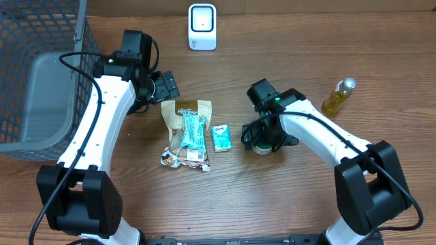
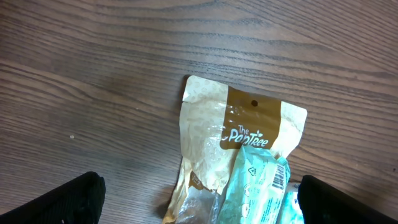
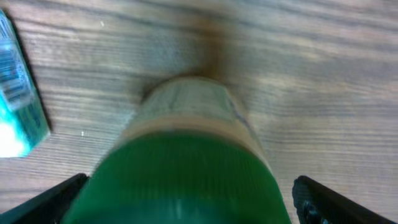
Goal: Scan the item barcode
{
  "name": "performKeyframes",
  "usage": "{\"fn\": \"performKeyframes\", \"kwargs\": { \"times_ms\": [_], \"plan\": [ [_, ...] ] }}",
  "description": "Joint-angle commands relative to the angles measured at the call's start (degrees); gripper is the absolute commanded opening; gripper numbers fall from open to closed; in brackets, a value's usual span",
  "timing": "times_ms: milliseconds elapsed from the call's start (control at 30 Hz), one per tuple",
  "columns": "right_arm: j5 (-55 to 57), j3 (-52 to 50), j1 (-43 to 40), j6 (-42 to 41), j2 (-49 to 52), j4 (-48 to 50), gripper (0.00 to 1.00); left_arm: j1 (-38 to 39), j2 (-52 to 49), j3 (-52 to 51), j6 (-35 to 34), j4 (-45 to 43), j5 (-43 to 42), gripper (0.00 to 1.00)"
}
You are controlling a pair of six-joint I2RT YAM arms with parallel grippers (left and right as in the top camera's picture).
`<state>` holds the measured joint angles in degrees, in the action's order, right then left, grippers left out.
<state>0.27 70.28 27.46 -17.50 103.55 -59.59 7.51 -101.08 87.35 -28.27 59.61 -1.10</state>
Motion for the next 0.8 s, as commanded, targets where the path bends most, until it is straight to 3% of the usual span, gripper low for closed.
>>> {"fn": "performKeyframes", "kwargs": {
  "times_ms": [0,767],
  "plan": [
    [0.0,6.4,0.1,-2.5,-0.8,-3.0,1.00,0.0,-0.1,0.9,0.7,-0.1,0.0,1.00],
    [-0.6,8.9,0.1,-3.7,-0.8,-5.5,1.00,0.0,-0.1,0.9,0.7,-0.1,0.0,1.00]
  ]
}}
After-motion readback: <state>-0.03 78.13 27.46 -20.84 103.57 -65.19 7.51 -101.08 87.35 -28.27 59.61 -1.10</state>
